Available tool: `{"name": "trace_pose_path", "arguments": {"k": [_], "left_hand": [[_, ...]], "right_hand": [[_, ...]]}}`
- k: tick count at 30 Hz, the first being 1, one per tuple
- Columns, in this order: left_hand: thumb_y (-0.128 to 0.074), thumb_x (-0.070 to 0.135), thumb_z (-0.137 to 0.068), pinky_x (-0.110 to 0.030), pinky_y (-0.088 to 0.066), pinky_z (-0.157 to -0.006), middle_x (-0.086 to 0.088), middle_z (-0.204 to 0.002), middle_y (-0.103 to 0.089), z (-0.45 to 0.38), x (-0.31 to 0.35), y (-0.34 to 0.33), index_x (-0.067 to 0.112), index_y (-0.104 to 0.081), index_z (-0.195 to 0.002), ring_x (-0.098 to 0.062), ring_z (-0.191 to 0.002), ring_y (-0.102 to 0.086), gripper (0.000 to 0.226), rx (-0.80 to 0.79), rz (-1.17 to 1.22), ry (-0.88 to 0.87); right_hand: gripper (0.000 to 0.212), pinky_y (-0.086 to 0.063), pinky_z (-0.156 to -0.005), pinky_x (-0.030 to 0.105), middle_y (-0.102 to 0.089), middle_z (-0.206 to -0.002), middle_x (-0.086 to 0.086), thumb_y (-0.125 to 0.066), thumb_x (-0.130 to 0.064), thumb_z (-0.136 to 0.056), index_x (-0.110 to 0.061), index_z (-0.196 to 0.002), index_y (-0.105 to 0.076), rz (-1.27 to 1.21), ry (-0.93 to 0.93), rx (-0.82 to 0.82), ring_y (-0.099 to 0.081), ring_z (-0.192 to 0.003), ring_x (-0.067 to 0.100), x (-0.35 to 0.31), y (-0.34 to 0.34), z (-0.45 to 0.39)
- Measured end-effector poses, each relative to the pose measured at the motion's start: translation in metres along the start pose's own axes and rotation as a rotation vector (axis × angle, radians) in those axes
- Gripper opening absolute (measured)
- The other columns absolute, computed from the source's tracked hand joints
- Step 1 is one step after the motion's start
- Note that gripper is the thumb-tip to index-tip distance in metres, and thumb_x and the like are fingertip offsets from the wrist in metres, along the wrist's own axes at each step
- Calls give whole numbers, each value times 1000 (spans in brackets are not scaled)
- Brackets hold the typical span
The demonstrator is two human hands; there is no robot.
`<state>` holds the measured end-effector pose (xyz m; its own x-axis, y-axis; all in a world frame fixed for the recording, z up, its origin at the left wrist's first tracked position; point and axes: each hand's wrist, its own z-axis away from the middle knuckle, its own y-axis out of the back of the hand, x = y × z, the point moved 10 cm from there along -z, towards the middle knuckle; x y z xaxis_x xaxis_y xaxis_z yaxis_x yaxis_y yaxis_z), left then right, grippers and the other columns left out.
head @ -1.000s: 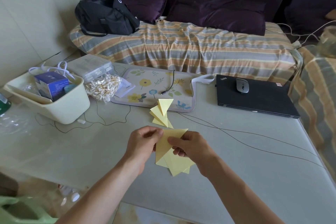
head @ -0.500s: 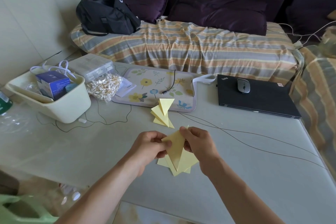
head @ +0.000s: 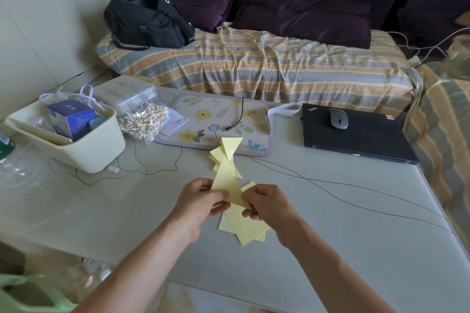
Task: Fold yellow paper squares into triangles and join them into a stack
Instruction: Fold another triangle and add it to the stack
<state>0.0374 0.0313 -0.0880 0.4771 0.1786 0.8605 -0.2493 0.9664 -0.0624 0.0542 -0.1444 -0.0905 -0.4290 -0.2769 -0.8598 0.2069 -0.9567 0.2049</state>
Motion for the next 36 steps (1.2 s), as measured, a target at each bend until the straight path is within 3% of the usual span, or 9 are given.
{"name": "trace_pose_path", "arguments": {"k": [4,7,9,12,18,26,30,33,36], "left_hand": [[-76,-7,-78,-44,-63,-82,-12,-95,-78,9,-8,-12,10,-72,-98,-24,-83,-72,26,-96,-260,35],[-84,4,-76,-46,-62,-84,-5,-96,-76,7,-6,-4,18,-67,-100,-24,-92,-72,31,3,-297,-12],[-88,13,-72,-42,-61,-83,-4,-97,-72,5,3,5,22,-68,-99,-24,-93,-71,35,93,-311,-74],[-88,17,-73,-31,-54,-74,0,-84,-75,7,16,9,24,-75,-86,-18,-83,-70,19,137,-380,-178],[-86,27,-77,-6,-43,-57,14,-78,-77,11,19,-9,28,-82,-82,5,-73,-68,7,-14,-648,-253],[-82,28,-81,-8,-44,-58,21,-72,-75,12,31,-1,29,-82,-76,9,-70,-66,5,91,-766,-341],[-80,33,-81,-22,-55,-70,17,-76,-76,8,24,-1,28,-82,-78,-2,-79,-69,6,84,-869,-286],[-77,34,-81,-22,-52,-66,15,-73,-75,8,21,-5,25,-80,-79,-6,-78,-69,10,74,-885,-281],[-76,33,-82,-14,-45,-57,18,-69,-73,11,28,-10,25,-79,-77,0,-72,-67,10,78,-867,-358]], "right_hand": [[16,-45,-63,24,-69,-61,0,-59,-21,-92,-11,-87,-71,143,51,97,-55,-59,10,-1,11,-2],[14,-36,-46,11,-65,-66,0,-60,-13,-92,-8,-86,-70,292,156,117,-52,-46,-1,-11,11,-1],[13,-37,-47,10,-61,-67,-6,-61,-11,-91,-11,-80,-68,379,237,145,-55,-54,3,-18,11,0],[18,-37,-51,12,-61,-70,-6,-62,-10,-91,-17,-75,-64,483,314,169,-50,-60,6,-23,11,0],[12,-40,-56,16,-62,-75,-3,-62,-10,-92,-10,-83,-68,530,403,117,-50,-64,11,-28,-2,1],[10,-39,-54,14,-60,-69,-9,-63,-10,-90,-14,-82,-68,462,406,169,-52,-59,7,-31,3,0],[14,-42,-51,15,-57,-66,-9,-72,-17,-90,-15,-78,-65,464,387,225,-50,-51,4,-28,11,0],[12,-41,-53,15,-59,-69,-9,-71,-17,-91,-11,-81,-68,496,415,192,-50,-56,6,-29,5,0],[11,-41,-56,15,-59,-68,-11,-71,-16,-90,-11,-81,-70,525,487,171,-50,-58,5,-35,-2,2]]}}
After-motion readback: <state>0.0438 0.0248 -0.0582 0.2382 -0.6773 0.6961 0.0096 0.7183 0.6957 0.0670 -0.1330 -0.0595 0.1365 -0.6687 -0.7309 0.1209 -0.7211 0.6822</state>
